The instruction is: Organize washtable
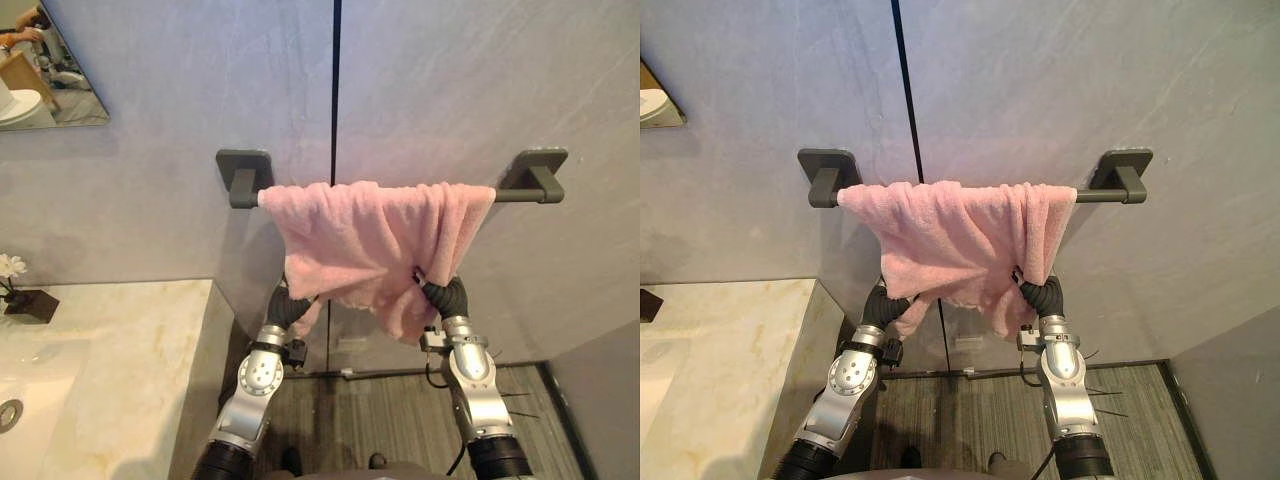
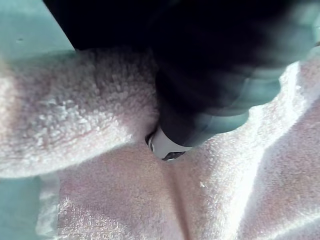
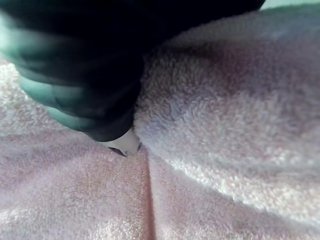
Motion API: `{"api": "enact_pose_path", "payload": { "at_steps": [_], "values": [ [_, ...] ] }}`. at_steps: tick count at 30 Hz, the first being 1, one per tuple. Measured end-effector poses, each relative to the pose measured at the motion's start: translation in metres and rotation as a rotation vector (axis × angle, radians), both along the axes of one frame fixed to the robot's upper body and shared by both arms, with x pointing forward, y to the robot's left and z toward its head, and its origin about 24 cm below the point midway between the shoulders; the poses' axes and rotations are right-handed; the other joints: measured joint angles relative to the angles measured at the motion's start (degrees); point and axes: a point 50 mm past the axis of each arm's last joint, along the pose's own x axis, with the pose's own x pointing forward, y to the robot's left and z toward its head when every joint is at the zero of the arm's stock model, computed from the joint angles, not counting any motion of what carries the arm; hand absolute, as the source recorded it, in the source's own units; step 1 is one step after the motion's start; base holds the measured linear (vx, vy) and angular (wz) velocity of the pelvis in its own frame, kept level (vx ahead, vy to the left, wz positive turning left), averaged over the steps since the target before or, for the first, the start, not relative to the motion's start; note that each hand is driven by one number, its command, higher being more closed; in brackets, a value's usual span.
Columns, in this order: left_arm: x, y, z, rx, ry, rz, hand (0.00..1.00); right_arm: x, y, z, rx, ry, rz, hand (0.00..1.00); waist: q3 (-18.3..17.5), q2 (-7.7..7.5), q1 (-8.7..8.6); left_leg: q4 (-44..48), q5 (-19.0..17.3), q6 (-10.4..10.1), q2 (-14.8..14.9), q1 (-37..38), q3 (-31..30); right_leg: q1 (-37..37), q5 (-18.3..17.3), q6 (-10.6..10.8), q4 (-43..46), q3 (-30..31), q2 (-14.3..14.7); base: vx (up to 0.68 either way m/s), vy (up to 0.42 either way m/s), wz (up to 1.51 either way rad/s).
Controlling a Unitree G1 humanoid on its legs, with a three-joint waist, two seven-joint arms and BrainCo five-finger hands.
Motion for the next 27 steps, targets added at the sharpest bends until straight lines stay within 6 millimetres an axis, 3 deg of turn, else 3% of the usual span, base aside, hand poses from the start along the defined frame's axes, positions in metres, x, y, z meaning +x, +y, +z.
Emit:
{"api": "enact_pose_path", "payload": {
  "at_steps": [8, 12, 13, 14, 27],
  "values": [
    [-0.005, 0.003, -0.021, 0.008, 0.090, 0.013, 1.00, 0.008, 0.008, -0.013, 0.043, 0.052, -0.001, 1.00, -0.37, 1.86, -0.10, -0.07, -0.17, -0.25, 0.01, 0.26, -0.11, -0.11, 0.10, 0.15, 0.02, 0.04, 0.01, -0.03, -0.009, 0.00],
    [-0.006, 0.002, -0.028, -0.010, 0.127, 0.026, 1.00, 0.014, 0.013, -0.015, 0.060, 0.065, 0.002, 1.00, -0.47, 1.86, -0.17, -0.45, -0.18, -0.28, -0.01, 0.19, -0.13, -0.08, 0.20, 0.25, -0.38, 0.02, 0.00, -0.02, -0.009, 0.00],
    [-0.006, 0.003, -0.029, -0.017, 0.132, 0.032, 1.00, 0.015, 0.014, -0.016, 0.064, 0.067, 0.004, 0.00, -0.47, 1.85, -0.22, -0.47, -0.18, -0.27, -0.03, 0.18, -0.13, -0.08, 0.20, 0.26, -0.40, 0.02, -0.01, 0.00, 0.000, 0.00],
    [-0.006, 0.005, -0.032, -0.026, 0.143, 0.046, 0.00, 0.017, 0.017, -0.017, 0.074, 0.075, 0.006, 0.00, -0.49, 1.80, -0.32, -0.49, -0.17, -0.25, -0.04, 0.18, -0.14, -0.07, 0.20, 0.26, -0.44, 0.01, -0.02, 0.00, 0.000, 0.00],
    [-0.006, 0.027, -0.038, -0.083, 0.181, 0.154, 0.00, 0.012, 0.007, -0.039, 0.102, 0.180, -0.074, 0.00, -0.16, 1.19, -0.54, -0.55, -0.07, -0.08, -0.09, 0.29, -0.17, 1.30, 0.71, 0.16, -2.50, -0.57, -0.12, 0.00, -0.002, 0.01]
  ]
}}
